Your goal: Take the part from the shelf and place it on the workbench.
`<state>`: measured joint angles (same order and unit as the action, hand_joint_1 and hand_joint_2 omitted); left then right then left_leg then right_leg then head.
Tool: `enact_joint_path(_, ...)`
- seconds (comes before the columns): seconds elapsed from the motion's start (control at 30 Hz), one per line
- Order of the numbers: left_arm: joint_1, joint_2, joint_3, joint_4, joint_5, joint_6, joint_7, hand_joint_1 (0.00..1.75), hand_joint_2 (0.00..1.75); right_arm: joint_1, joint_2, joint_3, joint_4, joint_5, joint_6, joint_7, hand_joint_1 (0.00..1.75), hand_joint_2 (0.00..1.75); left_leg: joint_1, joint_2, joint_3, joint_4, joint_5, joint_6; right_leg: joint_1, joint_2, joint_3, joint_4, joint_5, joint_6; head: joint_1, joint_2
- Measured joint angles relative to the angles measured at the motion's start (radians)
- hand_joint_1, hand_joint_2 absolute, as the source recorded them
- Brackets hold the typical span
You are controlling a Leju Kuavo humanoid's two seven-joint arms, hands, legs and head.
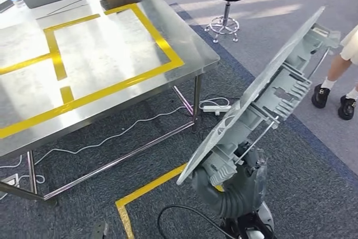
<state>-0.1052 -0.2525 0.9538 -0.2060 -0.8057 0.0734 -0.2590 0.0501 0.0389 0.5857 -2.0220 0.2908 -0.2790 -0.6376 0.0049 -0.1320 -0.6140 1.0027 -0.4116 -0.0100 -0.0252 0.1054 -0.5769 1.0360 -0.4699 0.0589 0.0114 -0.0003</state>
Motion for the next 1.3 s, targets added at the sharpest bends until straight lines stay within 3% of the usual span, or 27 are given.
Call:
enact_joint_path(0.07,0.005,0.000,0.000,0.000,0.000,0.000,0.000,0.00,1.75,0.000,0.000,0.000,0.000,0.002,-0.003,0.000,1.75,1.75,0.005,-0.014,-0.007,-0.003,0.005,-0.012,0.002,-0.023,0.001,-0.003,0.004,-0.012,0.000,0.000)
enact_joint_path(0.13,0.007,-0.001,0.000,0.000,0.000,0.000,0.000,0.00,1.75,-0.001,0.000,0.000,-0.001,0.004,-0.006,-0.001,1.75,1.75,0.000,0.029,-0.026,0.032,-0.020,-0.021,0.001,-0.053,0.005,-0.009,0.007,-0.026,-0.006,0.000)
enact_joint_path(0.2,0.005,-0.003,0.000,0.000,0.000,0.000,0.000,0.00,1.75,0.000,0.000,0.000,-0.001,0.005,-0.007,-0.001,1.75,1.75,-0.004,0.096,-0.082,0.149,-0.083,-0.027,0.004,-0.086,0.007,-0.012,0.007,-0.034,-0.015,0.000)
enact_joint_path(0.27,0.005,-0.003,0.000,0.000,0.000,0.000,0.000,0.00,1.75,0.001,0.000,0.000,-0.001,0.005,-0.009,-0.001,1.75,1.75,-0.003,0.118,-0.139,0.268,-0.128,-0.031,0.007,-0.118,0.006,-0.012,0.006,-0.037,-0.018,0.000)
enact_joint_path(0.3,0.005,-0.003,0.000,0.000,0.000,0.000,0.000,0.00,1.75,0.001,0.000,0.000,-0.001,0.005,-0.009,-0.001,1.75,1.75,-0.003,0.120,-0.144,0.282,-0.123,-0.031,0.007,-0.133,0.006,-0.012,0.005,-0.037,-0.018,0.000)
enact_joint_path(0.33,0.006,-0.003,0.000,0.000,0.000,0.000,0.000,0.00,1.75,0.001,0.000,0.000,-0.001,0.005,-0.009,-0.001,1.75,1.75,-0.003,0.123,-0.129,0.257,-0.101,-0.029,0.008,-0.147,0.008,-0.012,0.004,-0.037,-0.018,0.000)
enact_joint_path(0.37,0.007,-0.003,0.000,0.000,0.000,0.000,0.000,0.00,1.75,0.001,0.000,0.000,-0.001,0.005,-0.009,-0.001,1.75,1.75,-0.004,0.132,-0.095,0.198,-0.068,-0.027,0.008,-0.160,0.010,-0.012,0.002,-0.036,-0.018,0.000)
enact_joint_path(0.43,0.005,-0.003,0.000,0.000,0.000,0.000,0.000,0.00,1.75,0.001,0.000,0.000,-0.001,0.005,-0.010,-0.001,1.75,1.75,-0.011,0.180,-0.018,0.060,-0.021,-0.019,0.014,-0.182,0.015,-0.011,-0.003,-0.029,-0.019,0.000)
enact_joint_path(0.5,0.003,-0.004,0.000,0.000,0.000,0.000,0.000,0.00,1.75,0.001,0.000,0.000,-0.001,0.005,-0.010,-0.001,1.75,1.75,-0.017,0.208,0.013,-0.002,-0.014,-0.011,0.022,-0.202,0.020,-0.012,-0.008,-0.021,-0.019,0.000)
enact_joint_path(0.57,0.004,-0.004,0.000,0.000,0.000,0.000,0.000,0.00,1.75,0.000,0.000,0.000,-0.001,0.005,-0.010,-0.001,1.75,1.75,-0.016,0.185,0.011,-0.008,-0.013,0.000,0.024,-0.222,0.024,-0.015,-0.012,-0.012,-0.018,0.000)
enact_joint_path(0.63,0.006,-0.005,0.000,0.000,0.000,0.000,0.000,0.00,1.75,-0.001,0.000,0.000,-0.001,0.005,-0.011,-0.001,1.75,1.75,-0.010,0.160,0.013,-0.012,-0.009,0.011,0.021,-0.193,0.017,0.011,-0.035,-0.002,-0.015,0.000)
enact_joint_path(0.7,0.005,-0.005,0.000,0.000,0.000,0.000,0.000,0.00,1.75,-0.001,-0.001,0.000,-0.001,0.006,-0.013,-0.002,1.75,1.75,-0.006,0.137,0.014,-0.013,-0.007,0.018,0.019,-0.133,-0.034,0.122,-0.093,0.005,-0.009,0.000)
enact_joint_path(0.77,0.004,-0.005,0.000,0.000,0.000,0.000,0.000,0.00,1.75,0.002,-0.001,0.000,-0.001,0.007,-0.015,-0.003,1.75,1.75,-0.005,0.109,0.014,-0.013,-0.007,0.021,0.019,-0.110,-0.102,0.254,-0.141,0.006,-0.005,0.000)
enact_joint_path(0.8,0.004,-0.005,0.000,0.000,0.000,0.000,0.000,0.00,1.75,0.003,-0.001,0.001,-0.001,0.008,-0.016,-0.003,1.75,1.75,-0.005,0.094,0.014,-0.012,-0.007,0.021,0.019,-0.108,-0.119,0.280,-0.139,0.006,-0.005,0.000)
enact_joint_path(0.83,0.005,-0.005,0.000,0.000,0.000,0.000,0.000,0.00,1.75,0.003,-0.001,0.001,-0.001,0.008,-0.016,-0.003,1.75,1.75,-0.004,0.079,0.015,-0.012,-0.007,0.021,0.018,-0.106,-0.116,0.263,-0.116,0.005,-0.005,0.000)
enact_joint_path(0.87,0.005,-0.005,0.000,0.000,0.000,0.000,0.000,0.00,1.75,0.004,-0.002,0.001,-0.001,0.008,-0.016,-0.003,1.75,1.75,-0.003,0.063,0.017,-0.012,-0.007,0.019,0.015,-0.100,-0.093,0.209,-0.078,0.005,-0.004,0.000)
enact_joint_path(0.93,0.004,-0.005,0.000,0.000,0.000,0.000,0.000,0.00,1.75,0.003,-0.002,0.001,-0.001,0.009,-0.017,-0.003,1.75,1.75,-0.001,0.033,0.017,-0.007,-0.008,0.011,0.006,-0.056,-0.030,0.067,-0.015,0.006,-0.003,0.000)
enact_joint_path(1.0,0.003,-0.004,0.000,0.000,0.000,0.000,0.000,0.00,1.75,0.003,-0.002,0.001,-0.001,0.010,-0.017,-0.003,1.75,1.75,0.000,0.011,0.008,-0.003,-0.005,-0.002,0.002,-0.021,0.001,0.000,0.000,0.001,-0.003,0.000)
enact_joint_path(1.07,0.006,-0.003,0.000,0.000,-0.001,0.001,0.000,0.00,1.75,0.001,-0.002,0.000,-0.001,0.010,-0.020,-0.005,1.75,1.75,0.004,-0.003,0.001,-0.006,0.001,-0.015,0.004,-0.028,0.000,-0.003,0.001,-0.012,-0.002,0.000)
enact_joint_path(1.1,0.007,-0.003,0.000,0.000,-0.002,0.001,0.000,0.00,1.75,0.000,-0.002,0.000,-0.002,0.009,-0.022,-0.006,1.75,1.75,0.003,0.006,-0.002,-0.005,-0.002,-0.020,0.004,-0.036,0.000,-0.004,0.003,-0.019,-0.003,0.000)
enact_joint_path(1.17,0.006,-0.002,0.000,0.000,-0.002,0.002,0.000,0.00,1.75,-0.001,-0.002,0.000,-0.005,0.007,-0.031,-0.010,1.75,1.75,0.000,0.053,-0.026,0.044,-0.035,-0.029,0.002,-0.053,0.003,-0.009,0.007,-0.031,-0.012,0.000)
enact_joint_path(1.23,0.001,-0.002,0.000,0.000,-0.004,0.003,0.000,0.00,1.75,0.001,-0.002,-0.003,-0.009,0.013,-0.051,-0.014,1.75,1.75,-0.001,0.105,-0.087,0.171,-0.099,-0.035,0.004,-0.071,0.003,-0.009,0.006,-0.037,-0.019,0.000)
enact_joint_path(1.3,0.000,-0.001,0.000,0.000,-0.005,0.003,-0.001,0.00,1.75,0.003,-0.002,-0.005,-0.009,0.023,-0.074,-0.018,1.75,1.75,-0.001,0.119,-0.134,0.269,-0.129,-0.038,0.006,-0.087,0.002,-0.009,0.005,-0.039,-0.020,0.000)
